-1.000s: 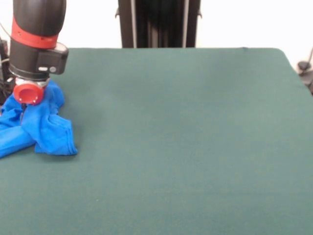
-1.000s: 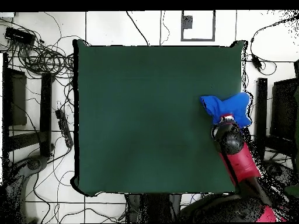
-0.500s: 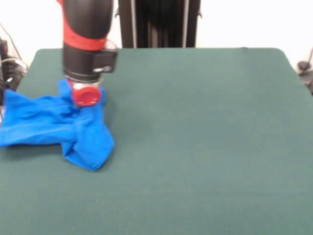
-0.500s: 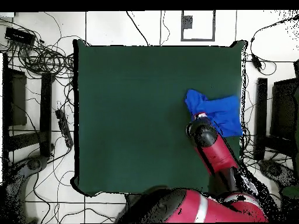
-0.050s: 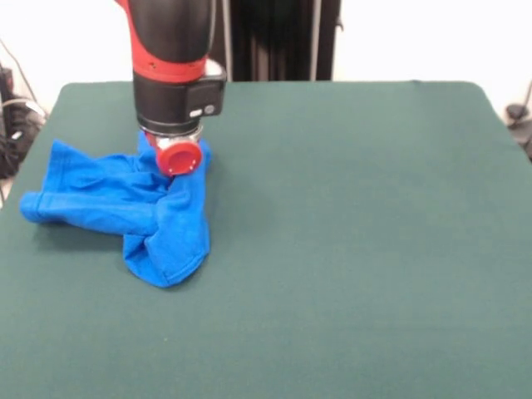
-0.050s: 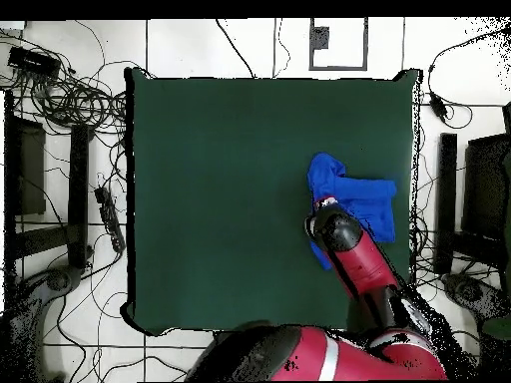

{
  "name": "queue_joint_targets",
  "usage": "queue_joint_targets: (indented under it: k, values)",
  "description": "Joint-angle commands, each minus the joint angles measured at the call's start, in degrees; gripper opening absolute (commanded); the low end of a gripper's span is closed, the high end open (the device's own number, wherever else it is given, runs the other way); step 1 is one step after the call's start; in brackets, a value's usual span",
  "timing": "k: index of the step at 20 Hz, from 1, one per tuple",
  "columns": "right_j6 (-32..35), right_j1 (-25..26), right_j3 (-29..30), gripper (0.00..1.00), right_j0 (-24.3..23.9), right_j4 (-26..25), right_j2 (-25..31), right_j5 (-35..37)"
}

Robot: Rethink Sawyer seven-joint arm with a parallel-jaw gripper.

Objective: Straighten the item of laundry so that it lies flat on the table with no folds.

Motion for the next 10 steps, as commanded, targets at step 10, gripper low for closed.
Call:
queue_joint_targets:
  k: [10]
  values:
    - [9.65,15.64,-0.37,1.00,-0.07,-2.52,3.26,-7.68]
